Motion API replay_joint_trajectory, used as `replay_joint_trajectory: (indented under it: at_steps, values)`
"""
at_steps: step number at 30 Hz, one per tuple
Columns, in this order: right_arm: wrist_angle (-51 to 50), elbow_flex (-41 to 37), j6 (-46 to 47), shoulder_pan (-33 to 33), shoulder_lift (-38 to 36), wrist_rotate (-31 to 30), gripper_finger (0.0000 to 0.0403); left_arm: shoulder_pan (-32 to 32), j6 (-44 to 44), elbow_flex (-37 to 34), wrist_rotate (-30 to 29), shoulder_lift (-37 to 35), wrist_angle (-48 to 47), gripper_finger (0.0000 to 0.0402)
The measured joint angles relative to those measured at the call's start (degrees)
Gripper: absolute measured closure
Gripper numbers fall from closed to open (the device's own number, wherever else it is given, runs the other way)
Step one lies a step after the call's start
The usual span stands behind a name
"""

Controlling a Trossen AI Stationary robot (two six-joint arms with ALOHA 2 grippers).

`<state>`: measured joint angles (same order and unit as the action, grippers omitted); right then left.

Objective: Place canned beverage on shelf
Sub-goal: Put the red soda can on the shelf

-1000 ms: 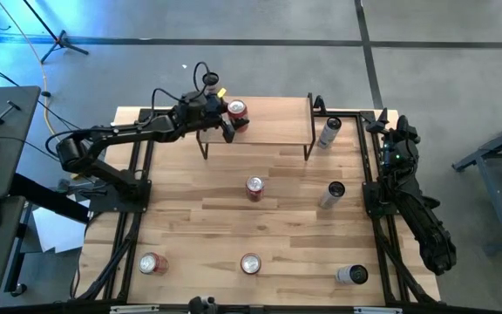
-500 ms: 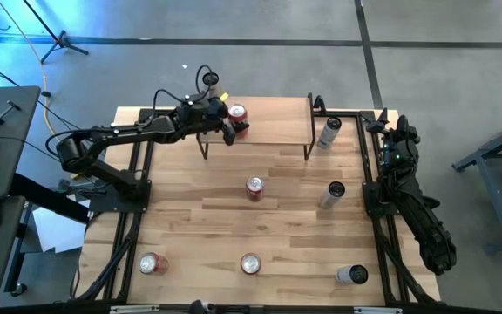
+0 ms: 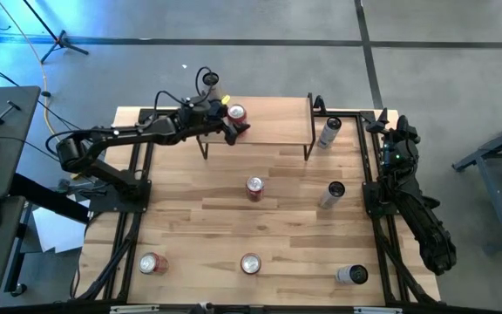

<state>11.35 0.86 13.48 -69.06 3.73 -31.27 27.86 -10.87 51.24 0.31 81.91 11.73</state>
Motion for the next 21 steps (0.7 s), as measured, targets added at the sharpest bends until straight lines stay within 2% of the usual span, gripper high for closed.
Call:
replay_joint_trajectory:
  at_steps: [6,15,21]
  values:
    - [-0.02,0.01,0.01,0.0,-0.01,0.0,0.0075,-2.9,0.0,0.0,-4.44,-0.24,0.17,0.0003]
    - [-0.01,0.02,0.01,-0.01,0.0,0.0,0.0075,-8.88,0.5,0.0,-21.83,-0.55,0.2,0.0002]
    - [0.0,0.02,0.01,-0.02,0.0,0.0,0.0075,-12.37,-2.86,0.0,-28.3,-0.55,-0.3,0.0002]
